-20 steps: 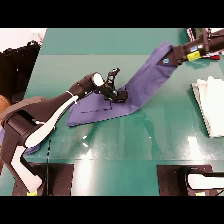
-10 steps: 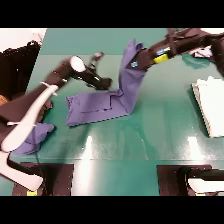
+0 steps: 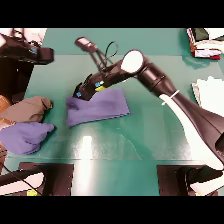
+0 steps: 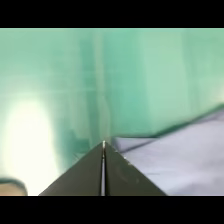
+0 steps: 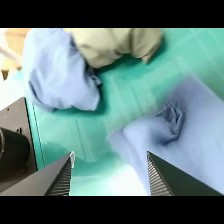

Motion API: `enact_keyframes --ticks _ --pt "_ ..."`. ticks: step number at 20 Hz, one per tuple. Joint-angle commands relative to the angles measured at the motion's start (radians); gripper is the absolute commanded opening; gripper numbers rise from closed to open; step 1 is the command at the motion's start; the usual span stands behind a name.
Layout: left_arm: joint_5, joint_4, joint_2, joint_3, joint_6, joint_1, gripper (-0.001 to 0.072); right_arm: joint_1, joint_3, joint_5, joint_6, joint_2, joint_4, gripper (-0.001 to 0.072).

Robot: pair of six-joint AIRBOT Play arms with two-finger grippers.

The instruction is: Fold the shirts.

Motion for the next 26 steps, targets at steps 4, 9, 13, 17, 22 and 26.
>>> enact_keyframes --ticks 4,9,13,17,22,26 --pt "-0.045 -0.019 0.040 0.000 0.002 0.042 0.0025 -0.098 -0.019 0.218 0.079 0.040 -0.256 0.0517" --pt "-0.045 -0.041 0.040 0.000 0.002 0.042 0.0025 -0.380 -0.280 0.238 0.134 0.122 -0.248 0.0517" --pt "-0.039 -0.050 0.040 0.000 0.003 0.042 0.0025 -0.557 -0.451 0.240 0.140 0.083 -0.137 0.0590" --pt "-0.032 -0.051 0.040 0.000 0.003 0.042 0.0025 -0.588 -0.511 0.219 0.108 -0.038 0.092 0.0588" --pt "-0.032 -0.051 0.040 0.000 0.003 0.042 0.0025 -0.482 -0.510 0.105 0.056 -0.151 0.306 0.0586" --pt "-0.032 -0.054 0.040 0.000 0.003 0.042 0.0025 -0.394 -0.464 0.041 0.046 -0.183 0.319 0.0544"
